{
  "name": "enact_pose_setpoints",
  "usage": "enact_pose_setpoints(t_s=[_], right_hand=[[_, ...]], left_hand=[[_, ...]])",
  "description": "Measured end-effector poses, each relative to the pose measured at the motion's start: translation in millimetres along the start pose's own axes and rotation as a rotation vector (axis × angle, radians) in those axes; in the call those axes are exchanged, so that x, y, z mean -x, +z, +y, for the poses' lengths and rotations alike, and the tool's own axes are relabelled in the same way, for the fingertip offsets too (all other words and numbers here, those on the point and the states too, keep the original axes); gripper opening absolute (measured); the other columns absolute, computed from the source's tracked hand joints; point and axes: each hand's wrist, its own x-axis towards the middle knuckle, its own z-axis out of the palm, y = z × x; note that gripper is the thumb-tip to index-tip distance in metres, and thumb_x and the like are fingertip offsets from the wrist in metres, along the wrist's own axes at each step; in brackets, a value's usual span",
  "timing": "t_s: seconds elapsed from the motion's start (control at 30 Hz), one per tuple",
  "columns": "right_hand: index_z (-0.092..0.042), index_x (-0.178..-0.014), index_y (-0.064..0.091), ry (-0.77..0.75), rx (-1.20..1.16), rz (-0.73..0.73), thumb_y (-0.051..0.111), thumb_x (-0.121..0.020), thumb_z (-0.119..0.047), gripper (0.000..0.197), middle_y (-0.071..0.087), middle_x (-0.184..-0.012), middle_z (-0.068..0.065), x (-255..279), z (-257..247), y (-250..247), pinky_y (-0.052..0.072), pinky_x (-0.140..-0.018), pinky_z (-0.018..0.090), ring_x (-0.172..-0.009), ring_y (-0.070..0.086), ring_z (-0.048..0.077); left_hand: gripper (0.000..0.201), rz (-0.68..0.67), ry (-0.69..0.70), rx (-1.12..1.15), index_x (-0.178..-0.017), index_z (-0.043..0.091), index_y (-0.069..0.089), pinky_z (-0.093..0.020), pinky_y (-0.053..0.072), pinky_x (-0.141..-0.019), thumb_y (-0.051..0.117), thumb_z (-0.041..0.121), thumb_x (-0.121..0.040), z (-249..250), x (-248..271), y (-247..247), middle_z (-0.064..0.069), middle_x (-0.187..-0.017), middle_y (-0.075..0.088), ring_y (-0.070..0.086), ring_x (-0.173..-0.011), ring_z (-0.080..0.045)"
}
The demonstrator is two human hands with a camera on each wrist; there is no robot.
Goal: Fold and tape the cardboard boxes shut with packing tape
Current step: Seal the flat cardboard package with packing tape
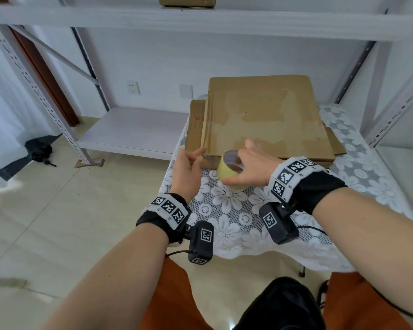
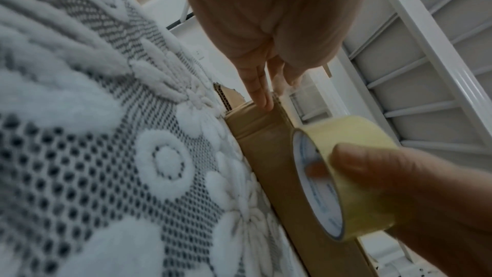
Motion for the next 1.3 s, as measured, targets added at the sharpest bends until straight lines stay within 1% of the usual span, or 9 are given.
enact_pose_setpoints(t_s=[0.2,0.27,0.37,0.47,0.53,0.63,0.83,1.03,1.3], right_hand=[[-0.010,-0.091,0.055,0.036,0.047,0.042,0.059,-0.072,-0.069,0.062,0.036,-0.101,0.004,-0.7,-3.5,-3.9,0.037,-0.069,0.031,-0.097,0.037,0.019],[-0.008,-0.089,0.059,-0.051,0.063,0.072,0.056,-0.078,-0.060,0.054,0.039,-0.108,0.005,0.0,-5.9,0.2,0.044,-0.078,0.033,-0.102,0.036,0.020],[-0.006,-0.085,0.067,-0.142,0.062,0.072,0.058,-0.082,-0.049,0.044,0.033,-0.140,0.005,-1.2,-6.2,3.9,0.039,-0.099,0.039,-0.126,0.027,0.023],[-0.010,-0.079,0.070,-0.152,0.053,0.065,0.056,-0.085,-0.046,0.040,0.031,-0.149,0.004,-5.0,-9.4,5.3,0.029,-0.105,0.038,-0.132,0.025,0.023],[-0.012,-0.076,0.069,-0.140,0.047,0.065,0.056,-0.084,-0.049,0.040,0.036,-0.146,0.006,-7.2,-12.4,5.4,0.030,-0.102,0.036,-0.128,0.032,0.023],[-0.014,-0.070,0.065,-0.114,0.018,0.048,0.057,-0.082,-0.050,0.039,0.038,-0.142,0.007,-10.6,-18.1,2.9,0.033,-0.098,0.034,-0.126,0.034,0.021],[-0.021,-0.094,0.062,-0.052,0.145,0.042,0.054,-0.073,-0.061,0.047,0.044,-0.114,0.002,-26.7,-27.8,4.8,0.045,-0.090,0.039,-0.109,0.039,0.020],[-0.016,-0.093,0.061,-0.033,0.153,0.076,0.053,-0.072,-0.068,0.056,0.043,-0.102,0.002,-32.6,-32.4,5.8,0.045,-0.086,0.036,-0.099,0.040,0.020],[-0.008,-0.095,0.060,-0.044,0.201,0.021,0.055,-0.070,-0.076,0.072,0.042,-0.112,0.007,-33.2,-37.1,0.7,0.036,-0.088,0.033,-0.105,0.036,0.023]], left_hand=[[0.018,0.045,0.000,0.037,-0.085,0.010,0.039,-0.026,0.054,-0.088,0.046,0.000,-0.098,-0.4,-4.0,1.8,-0.004,-0.125,0.062,0.064,-0.091,0.012],[0.020,0.056,-0.004,0.024,-0.084,0.011,0.039,-0.025,0.054,-0.087,0.047,-0.001,-0.098,-1.1,-7.7,0.2,-0.004,-0.124,0.063,0.064,-0.095,0.008],[0.020,0.069,-0.007,0.010,-0.083,0.012,0.040,-0.031,0.053,-0.093,0.050,0.001,-0.097,-2.5,-11.7,-1.2,-0.002,-0.120,0.067,0.063,-0.108,-0.005],[0.020,0.086,-0.001,-0.027,-0.083,0.013,0.040,-0.020,0.051,-0.078,0.050,0.003,-0.097,-0.8,-12.5,-3.0,0.003,-0.117,0.068,0.063,-0.086,0.002],[0.020,0.103,0.009,-0.046,-0.083,0.014,0.040,-0.018,0.049,-0.070,0.049,0.003,-0.097,-0.2,-13.4,-4.8,0.004,-0.113,0.069,0.059,-0.073,0.004],[0.019,0.106,-0.016,0.028,-0.084,0.012,0.040,-0.030,0.054,-0.090,0.047,0.000,-0.097,-2.9,-17.9,-6.0,0.000,-0.109,0.071,0.067,-0.099,-0.010],[0.017,0.129,-0.106,0.095,-0.085,0.009,0.042,-0.037,0.056,-0.091,0.047,0.000,-0.098,-15.8,-22.4,-5.6,-0.012,-0.111,0.069,0.068,-0.103,-0.019],[0.013,0.170,-0.092,0.050,-0.098,-0.001,0.053,-0.010,0.052,-0.069,0.060,0.010,-0.095,-12.4,-34.3,-6.0,-0.004,-0.096,0.070,0.066,-0.082,-0.002],[0.009,0.148,-0.173,0.082,-0.088,0.012,0.055,-0.031,0.057,-0.084,0.058,0.006,-0.095,-13.7,-49.3,-2.0,-0.008,-0.095,0.071,0.070,-0.087,-0.016]])
